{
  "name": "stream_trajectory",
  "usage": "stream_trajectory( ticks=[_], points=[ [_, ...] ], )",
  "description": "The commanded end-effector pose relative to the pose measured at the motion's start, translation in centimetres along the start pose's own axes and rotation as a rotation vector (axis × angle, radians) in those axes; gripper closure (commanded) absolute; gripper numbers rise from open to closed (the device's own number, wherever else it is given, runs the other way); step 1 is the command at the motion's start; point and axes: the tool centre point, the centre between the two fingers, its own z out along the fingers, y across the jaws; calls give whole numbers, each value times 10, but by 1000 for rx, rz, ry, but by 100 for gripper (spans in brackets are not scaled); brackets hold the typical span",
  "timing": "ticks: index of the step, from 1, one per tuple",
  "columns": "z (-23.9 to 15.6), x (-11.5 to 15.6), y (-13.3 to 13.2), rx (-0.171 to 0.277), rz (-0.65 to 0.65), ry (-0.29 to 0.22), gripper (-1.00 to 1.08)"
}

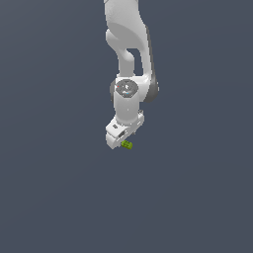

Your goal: Pick up the object and move it to a goal position.

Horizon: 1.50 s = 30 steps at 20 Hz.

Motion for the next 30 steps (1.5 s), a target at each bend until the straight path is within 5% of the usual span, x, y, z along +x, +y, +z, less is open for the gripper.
stream_trajectory(
  ticks=[1,14,30],
  points=[
    [6,-2,-1,-2,-75,1,-92],
    [27,-9,-8,-9,-338,8,-92],
    [50,-10,-9,-10,-372,9,-92]
  ],
)
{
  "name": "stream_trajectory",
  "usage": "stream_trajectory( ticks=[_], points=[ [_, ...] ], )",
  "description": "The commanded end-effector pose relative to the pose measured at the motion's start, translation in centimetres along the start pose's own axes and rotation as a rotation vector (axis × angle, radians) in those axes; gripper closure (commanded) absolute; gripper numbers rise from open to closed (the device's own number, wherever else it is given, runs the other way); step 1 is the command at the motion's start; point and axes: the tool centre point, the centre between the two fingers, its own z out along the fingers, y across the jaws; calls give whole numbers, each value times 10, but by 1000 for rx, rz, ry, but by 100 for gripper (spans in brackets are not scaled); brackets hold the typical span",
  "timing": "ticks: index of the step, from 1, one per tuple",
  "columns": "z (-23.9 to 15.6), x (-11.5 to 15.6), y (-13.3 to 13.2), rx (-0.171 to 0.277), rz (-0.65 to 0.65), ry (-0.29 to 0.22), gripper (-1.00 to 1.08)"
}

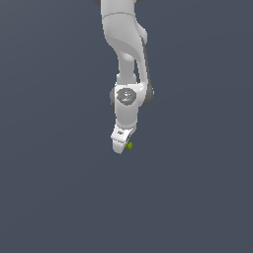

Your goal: Pick up the object and move it to a goal position.

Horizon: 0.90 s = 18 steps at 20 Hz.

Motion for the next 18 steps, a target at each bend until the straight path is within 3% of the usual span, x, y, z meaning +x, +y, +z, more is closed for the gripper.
stream_trajectory(
  ticks=[1,10,11,18],
  points=[
    [12,0,-1,1,-2,0,-92],
    [36,0,0,1,-4,0,-92],
    [36,0,0,1,-4,0,108],
    [36,0,0,1,-4,0,108]
  ],
)
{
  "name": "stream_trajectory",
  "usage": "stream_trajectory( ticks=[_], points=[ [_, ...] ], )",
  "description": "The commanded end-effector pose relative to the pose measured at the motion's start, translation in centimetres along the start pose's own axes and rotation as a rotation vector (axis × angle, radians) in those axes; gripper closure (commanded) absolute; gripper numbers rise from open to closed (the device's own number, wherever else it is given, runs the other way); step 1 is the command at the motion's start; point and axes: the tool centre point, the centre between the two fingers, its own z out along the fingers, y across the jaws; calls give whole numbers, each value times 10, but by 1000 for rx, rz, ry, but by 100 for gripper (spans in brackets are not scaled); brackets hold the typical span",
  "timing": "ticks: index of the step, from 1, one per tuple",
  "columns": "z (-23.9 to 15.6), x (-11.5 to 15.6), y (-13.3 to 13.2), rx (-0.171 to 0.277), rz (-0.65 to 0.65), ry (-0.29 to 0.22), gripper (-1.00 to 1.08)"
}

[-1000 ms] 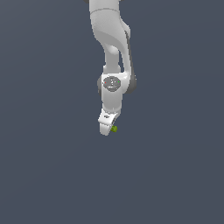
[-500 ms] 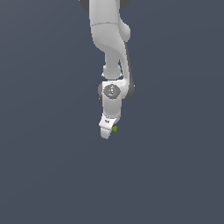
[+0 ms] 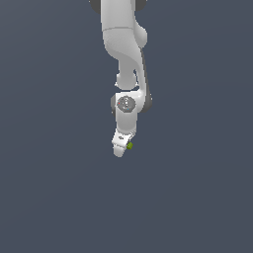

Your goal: Pick up the object and move it to a goal position.

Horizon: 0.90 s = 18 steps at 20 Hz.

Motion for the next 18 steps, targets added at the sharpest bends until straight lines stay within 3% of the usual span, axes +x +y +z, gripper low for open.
stream_trajectory(
  ticks=[1,5,9,13,18],
  points=[
    [0,0,0,0,0,0,108],
    [-2,2,1,-6,0,3,108],
    [-18,19,13,-53,0,25,108],
    [-50,49,33,-142,0,67,108],
    [-111,96,59,-290,-1,137,108]
  ],
)
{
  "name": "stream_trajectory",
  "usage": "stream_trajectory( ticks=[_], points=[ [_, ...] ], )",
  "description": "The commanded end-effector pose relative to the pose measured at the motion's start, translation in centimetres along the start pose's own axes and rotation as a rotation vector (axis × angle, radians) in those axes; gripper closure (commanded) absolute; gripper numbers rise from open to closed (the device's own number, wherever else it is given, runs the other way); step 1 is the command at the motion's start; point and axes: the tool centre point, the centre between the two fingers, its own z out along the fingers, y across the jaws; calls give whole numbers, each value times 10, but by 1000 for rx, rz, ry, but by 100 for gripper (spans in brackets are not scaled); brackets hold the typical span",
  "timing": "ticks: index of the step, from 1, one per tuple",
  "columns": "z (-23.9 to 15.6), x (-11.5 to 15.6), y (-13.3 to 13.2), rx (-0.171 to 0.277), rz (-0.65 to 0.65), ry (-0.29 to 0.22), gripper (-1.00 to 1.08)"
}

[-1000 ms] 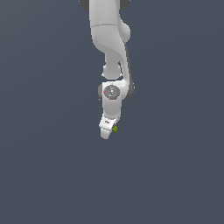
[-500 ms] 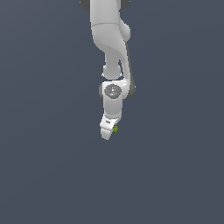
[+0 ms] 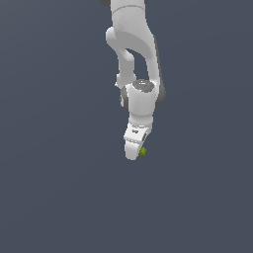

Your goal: Pick up the object and move it to a goal position.

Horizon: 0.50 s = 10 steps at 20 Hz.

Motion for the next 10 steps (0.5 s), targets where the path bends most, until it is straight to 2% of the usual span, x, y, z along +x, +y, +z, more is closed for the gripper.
stream_trajectory(
  ticks=[1,10],
  points=[
    [-26,28,19,-76,0,38,108],
    [-125,105,64,-322,0,152,108]
  ],
)
